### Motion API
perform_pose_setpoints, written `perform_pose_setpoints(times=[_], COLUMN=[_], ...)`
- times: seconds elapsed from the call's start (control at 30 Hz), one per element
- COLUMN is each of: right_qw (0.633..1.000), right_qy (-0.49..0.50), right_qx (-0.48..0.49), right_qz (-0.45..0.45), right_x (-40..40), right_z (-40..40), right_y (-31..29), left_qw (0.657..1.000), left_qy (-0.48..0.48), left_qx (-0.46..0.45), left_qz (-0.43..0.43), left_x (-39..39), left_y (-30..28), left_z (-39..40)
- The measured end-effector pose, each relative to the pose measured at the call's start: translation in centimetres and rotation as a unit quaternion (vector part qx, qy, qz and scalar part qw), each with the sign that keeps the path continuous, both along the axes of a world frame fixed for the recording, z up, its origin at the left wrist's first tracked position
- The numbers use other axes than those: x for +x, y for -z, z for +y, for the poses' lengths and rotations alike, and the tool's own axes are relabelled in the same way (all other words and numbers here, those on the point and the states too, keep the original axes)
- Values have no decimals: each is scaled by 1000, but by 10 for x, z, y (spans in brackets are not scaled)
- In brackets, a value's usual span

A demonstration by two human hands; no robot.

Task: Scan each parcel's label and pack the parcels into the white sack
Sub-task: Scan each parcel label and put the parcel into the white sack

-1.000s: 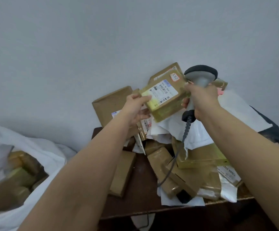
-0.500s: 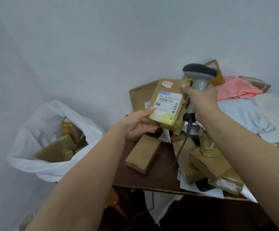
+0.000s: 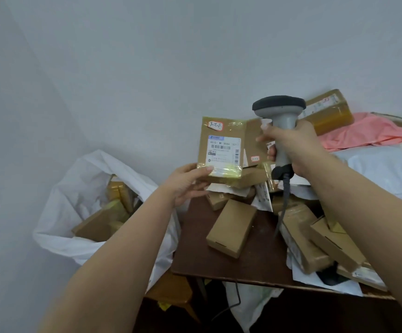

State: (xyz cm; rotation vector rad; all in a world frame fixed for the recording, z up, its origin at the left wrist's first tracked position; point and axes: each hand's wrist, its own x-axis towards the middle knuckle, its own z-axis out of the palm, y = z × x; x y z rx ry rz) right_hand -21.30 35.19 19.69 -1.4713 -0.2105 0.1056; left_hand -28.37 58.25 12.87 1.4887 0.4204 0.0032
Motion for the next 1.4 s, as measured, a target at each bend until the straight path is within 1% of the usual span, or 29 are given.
perform_pose_setpoints(times=[0.07, 0.17, 0.23, 0.37, 0.47, 0.57, 0.63, 0.8, 0.97, 1.23, 1.4], right_qw=[997, 974, 957, 948, 947, 944, 940, 936, 929, 926, 925], right_qy=[-59, -130, -164, -210, -217, -213, -211, -221, -213, -212, -227], right_qx=[-41, -169, -222, -223, -212, -226, -244, -245, -272, -281, -273], right_qz=[-20, -75, -89, -90, -103, -108, -113, -119, -130, -137, -139], right_x=[-8, -15, -19, -27, -31, -34, -35, -34, -33, -33, -32], right_z=[-1, -4, -4, -1, 1, 3, 4, 5, 4, 7, 13], right_y=[-1, 1, 3, 11, 13, 13, 12, 8, 6, 4, 3], left_qw=[997, 990, 985, 979, 976, 973, 971, 967, 963, 961, 960], left_qy=[-48, -122, -151, -161, -159, -159, -166, -187, -198, -201, -204], left_qx=[59, 65, 62, 71, 75, 81, 89, 108, 117, 137, 142], left_qz=[12, -20, -53, -106, -127, -145, -145, -136, -139, -132, -128], left_x=[-1, -2, -1, 2, 3, 3, 4, 6, 6, 5, -1], left_y=[1, -3, -8, -17, -20, -20, -18, -16, -17, -16, -15], left_z=[23, 50, 61, 75, 79, 82, 85, 93, 99, 106, 111])
